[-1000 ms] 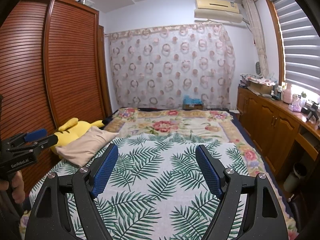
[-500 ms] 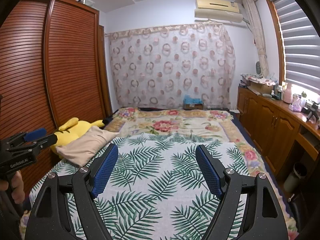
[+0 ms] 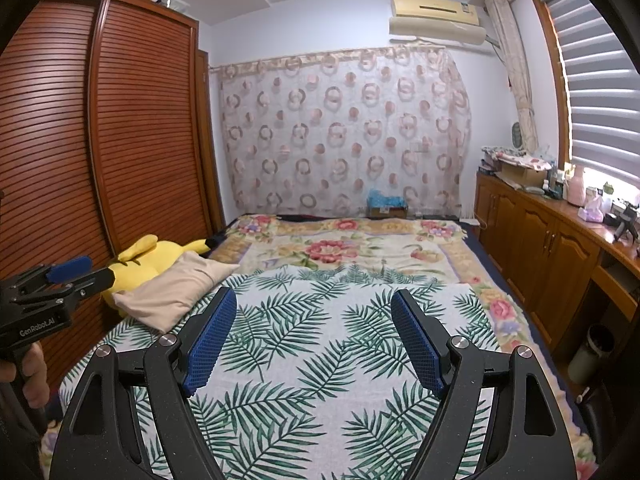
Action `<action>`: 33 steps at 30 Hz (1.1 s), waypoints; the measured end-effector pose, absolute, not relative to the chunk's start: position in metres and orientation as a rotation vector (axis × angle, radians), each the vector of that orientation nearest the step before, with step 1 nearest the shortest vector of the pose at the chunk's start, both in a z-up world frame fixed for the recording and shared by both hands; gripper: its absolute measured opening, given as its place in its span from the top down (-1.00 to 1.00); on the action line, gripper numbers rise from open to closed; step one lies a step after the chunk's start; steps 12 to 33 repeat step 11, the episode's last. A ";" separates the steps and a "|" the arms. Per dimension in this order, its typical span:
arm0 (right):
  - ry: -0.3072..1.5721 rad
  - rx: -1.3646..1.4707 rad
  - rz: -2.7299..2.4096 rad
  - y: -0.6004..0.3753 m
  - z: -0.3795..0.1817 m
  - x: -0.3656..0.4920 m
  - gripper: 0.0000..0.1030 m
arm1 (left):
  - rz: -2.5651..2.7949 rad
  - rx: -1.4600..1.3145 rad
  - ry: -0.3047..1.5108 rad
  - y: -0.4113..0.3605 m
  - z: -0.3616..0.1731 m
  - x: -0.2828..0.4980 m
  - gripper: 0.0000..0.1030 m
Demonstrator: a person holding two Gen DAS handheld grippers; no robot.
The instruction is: Fold small clothes
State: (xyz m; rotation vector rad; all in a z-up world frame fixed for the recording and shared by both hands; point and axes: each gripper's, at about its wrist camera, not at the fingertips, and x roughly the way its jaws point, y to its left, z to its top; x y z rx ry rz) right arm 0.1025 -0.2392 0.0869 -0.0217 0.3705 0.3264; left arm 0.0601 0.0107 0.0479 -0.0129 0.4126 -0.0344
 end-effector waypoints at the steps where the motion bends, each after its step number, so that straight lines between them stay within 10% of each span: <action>1: 0.371 -0.021 0.325 -0.239 0.087 0.104 -0.58 | -0.035 -0.013 0.412 0.011 0.048 0.060 -0.15; 33: 0.371 -0.021 0.325 -0.239 0.088 0.104 -0.58 | -0.035 -0.013 0.412 0.011 0.047 0.060 -0.15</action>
